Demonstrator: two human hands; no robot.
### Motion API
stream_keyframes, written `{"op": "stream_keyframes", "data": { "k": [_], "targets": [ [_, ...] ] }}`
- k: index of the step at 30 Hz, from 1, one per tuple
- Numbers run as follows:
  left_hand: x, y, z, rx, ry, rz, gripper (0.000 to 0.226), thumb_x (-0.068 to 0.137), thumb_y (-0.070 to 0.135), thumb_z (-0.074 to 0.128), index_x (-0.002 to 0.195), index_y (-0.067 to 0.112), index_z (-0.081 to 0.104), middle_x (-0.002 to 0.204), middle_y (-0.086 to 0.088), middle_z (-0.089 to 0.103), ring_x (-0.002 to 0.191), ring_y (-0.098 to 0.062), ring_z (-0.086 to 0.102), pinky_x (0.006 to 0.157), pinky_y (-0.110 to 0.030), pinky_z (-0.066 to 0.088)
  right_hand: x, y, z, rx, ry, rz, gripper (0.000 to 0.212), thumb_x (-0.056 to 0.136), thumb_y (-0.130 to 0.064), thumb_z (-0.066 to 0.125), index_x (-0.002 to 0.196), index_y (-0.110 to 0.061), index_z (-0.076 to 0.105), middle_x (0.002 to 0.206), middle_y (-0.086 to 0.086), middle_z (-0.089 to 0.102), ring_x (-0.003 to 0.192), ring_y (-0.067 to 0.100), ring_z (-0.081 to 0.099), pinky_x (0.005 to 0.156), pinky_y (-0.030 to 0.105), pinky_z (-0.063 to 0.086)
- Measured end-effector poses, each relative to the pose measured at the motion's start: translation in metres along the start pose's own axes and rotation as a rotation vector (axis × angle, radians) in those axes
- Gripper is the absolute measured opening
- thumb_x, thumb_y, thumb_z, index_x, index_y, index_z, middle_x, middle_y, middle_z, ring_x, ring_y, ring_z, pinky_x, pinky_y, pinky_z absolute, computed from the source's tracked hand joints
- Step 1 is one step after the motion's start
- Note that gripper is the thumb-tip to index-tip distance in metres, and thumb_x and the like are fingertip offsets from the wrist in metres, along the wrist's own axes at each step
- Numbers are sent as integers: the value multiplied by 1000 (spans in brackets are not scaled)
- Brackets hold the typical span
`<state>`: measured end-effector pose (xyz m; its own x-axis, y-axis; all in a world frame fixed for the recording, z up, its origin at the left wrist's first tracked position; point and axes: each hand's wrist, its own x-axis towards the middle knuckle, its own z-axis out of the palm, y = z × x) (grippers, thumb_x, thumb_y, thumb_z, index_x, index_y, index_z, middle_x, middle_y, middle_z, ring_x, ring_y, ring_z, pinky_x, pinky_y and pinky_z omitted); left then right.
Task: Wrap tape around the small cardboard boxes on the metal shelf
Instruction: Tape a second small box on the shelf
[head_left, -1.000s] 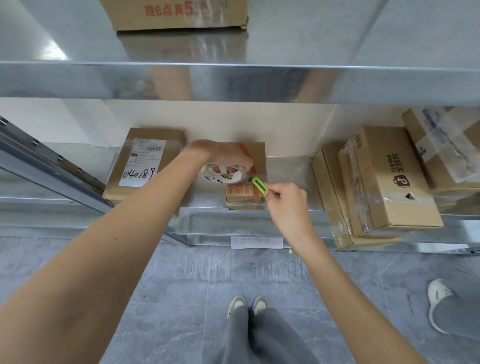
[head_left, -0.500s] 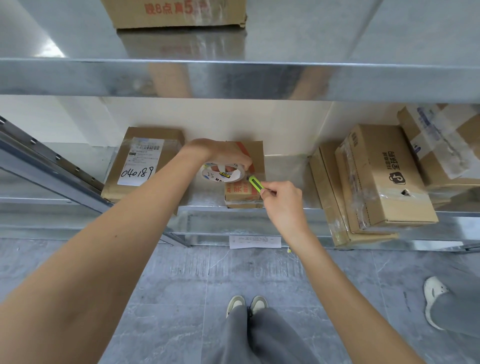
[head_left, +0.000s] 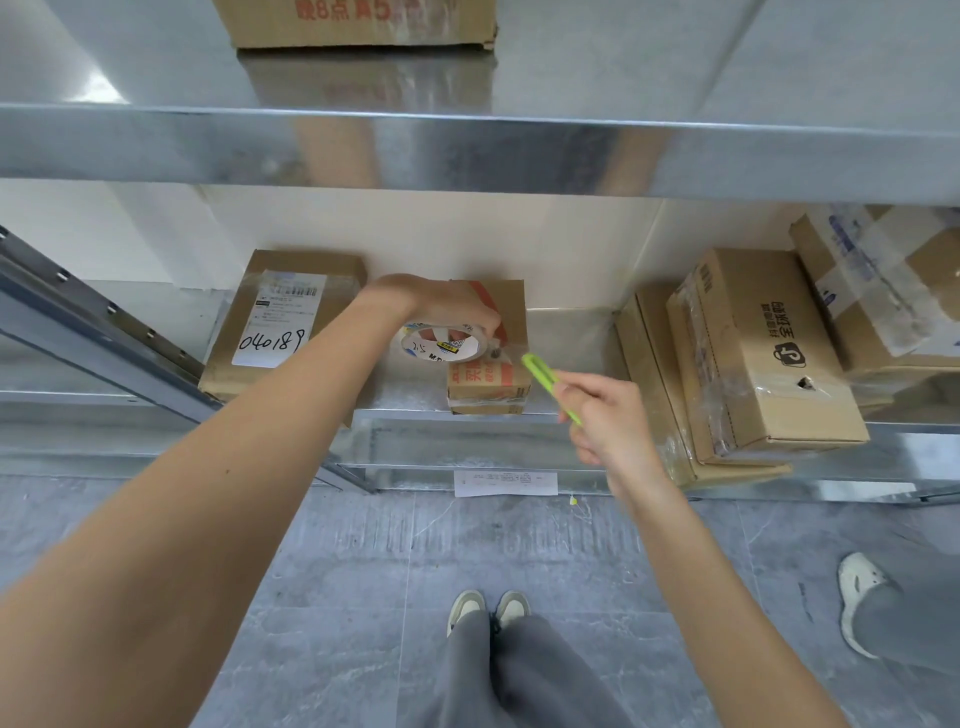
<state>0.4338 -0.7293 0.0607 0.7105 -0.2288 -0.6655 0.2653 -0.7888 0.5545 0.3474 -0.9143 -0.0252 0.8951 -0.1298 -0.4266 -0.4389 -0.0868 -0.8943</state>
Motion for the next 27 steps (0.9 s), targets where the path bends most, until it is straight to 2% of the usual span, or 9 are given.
{"op": "stream_keyframes", "data": {
  "k": [3,5,6,12,15,18,21,24,27],
  "targets": [
    [2,-2,0,4,-2,8,23,94,22,60,72,26,52,74,6,51,62,-7,48,32,-7,34,25,15,-11,-348,254,-141,27,98,-8,47,115,-10,68,72,3,61,62,25,56,58,29,38],
    [3,-3,0,11,1,13,23,93,23,61,72,27,53,74,7,52,62,-6,48,32,-7,35,46,28,-8,-591,272,-179,39,97,0,41,130,-8,60,97,17,64,93,35,59,71,29,36],
    [3,-4,0,12,5,15,23,93,24,61,71,27,53,73,7,52,61,-5,48,33,-7,35,54,34,-4,-664,254,-193,44,96,3,39,136,-9,54,107,21,61,100,36,57,76,30,37],
    [7,-9,-2,3,5,43,25,93,23,61,69,28,54,69,10,52,46,3,49,34,-6,35,81,62,13,-1010,162,-310,53,92,6,42,141,-13,49,110,19,53,101,35,51,80,36,45],
    [9,-11,-2,12,4,45,26,94,24,60,69,28,53,70,9,52,53,-2,50,34,-6,35,83,66,9,-1039,122,-277,48,94,2,44,140,-9,48,120,18,55,110,34,50,87,37,44],
    [12,-13,-2,17,-3,45,25,94,26,60,70,28,53,72,8,52,60,-5,48,33,-6,35,61,58,11,-759,188,-415,41,98,-8,44,139,-4,49,134,14,54,125,30,47,103,35,39],
    [15,-15,-3,14,-9,45,25,94,26,59,70,28,53,72,8,52,59,-5,49,33,-6,35,23,45,27,-549,108,-582,54,100,-41,42,145,-11,41,148,5,43,139,18,35,114,28,25],
    [17,-17,-4,19,5,44,25,95,26,59,70,28,53,72,8,52,60,-6,48,33,-6,35,14,38,44,-815,-59,-606,85,89,-68,42,153,-15,23,159,4,23,148,15,15,120,36,16],
    [20,-20,-4,20,14,29,26,94,26,58,68,24,52,68,7,50,58,-11,48,34,-9,35,19,35,54,-1022,-56,-581,98,83,-74,46,155,-15,15,163,1,10,149,13,0,121,42,9]
  ]
}}
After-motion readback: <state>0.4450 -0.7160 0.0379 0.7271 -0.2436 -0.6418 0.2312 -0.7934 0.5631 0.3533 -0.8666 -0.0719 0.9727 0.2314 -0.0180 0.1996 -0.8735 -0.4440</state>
